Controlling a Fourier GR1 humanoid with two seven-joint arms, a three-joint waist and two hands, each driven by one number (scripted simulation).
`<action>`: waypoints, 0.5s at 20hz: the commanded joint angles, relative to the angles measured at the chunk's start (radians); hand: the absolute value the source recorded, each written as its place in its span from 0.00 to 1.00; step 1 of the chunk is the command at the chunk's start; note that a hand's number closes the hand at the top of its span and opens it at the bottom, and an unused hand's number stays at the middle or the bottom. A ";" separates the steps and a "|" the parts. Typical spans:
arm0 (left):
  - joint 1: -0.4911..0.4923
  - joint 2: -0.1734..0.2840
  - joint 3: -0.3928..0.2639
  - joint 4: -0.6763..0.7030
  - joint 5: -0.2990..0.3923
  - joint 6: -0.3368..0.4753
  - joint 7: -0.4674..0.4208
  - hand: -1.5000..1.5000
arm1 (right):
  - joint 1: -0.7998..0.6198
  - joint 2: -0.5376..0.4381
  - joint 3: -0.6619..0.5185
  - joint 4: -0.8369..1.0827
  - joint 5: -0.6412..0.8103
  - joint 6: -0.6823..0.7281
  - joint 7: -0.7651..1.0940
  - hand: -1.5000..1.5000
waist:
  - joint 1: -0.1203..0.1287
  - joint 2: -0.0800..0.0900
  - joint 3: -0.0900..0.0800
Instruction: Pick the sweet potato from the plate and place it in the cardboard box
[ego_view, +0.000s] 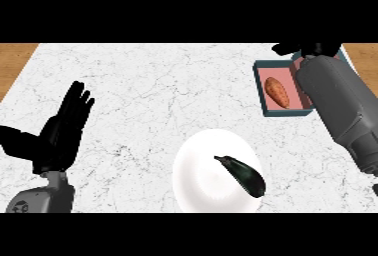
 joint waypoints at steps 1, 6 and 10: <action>0.028 -0.012 -0.002 0.021 -0.013 0.009 -0.021 0.50 | 0.022 0.004 -0.131 -0.104 -0.141 -0.058 -0.090 0.00 | -0.017 -0.006 0.000; 0.054 -0.004 -0.002 -0.026 0.002 -0.005 -0.007 0.50 | 0.111 0.019 -0.292 -0.263 -0.341 -0.087 -0.252 0.00 | -0.020 -0.010 0.002; 0.068 0.002 0.006 -0.055 0.005 -0.002 -0.004 0.50 | 0.210 0.050 -0.363 -0.358 -0.436 -0.088 -0.377 0.00 | -0.019 -0.010 0.000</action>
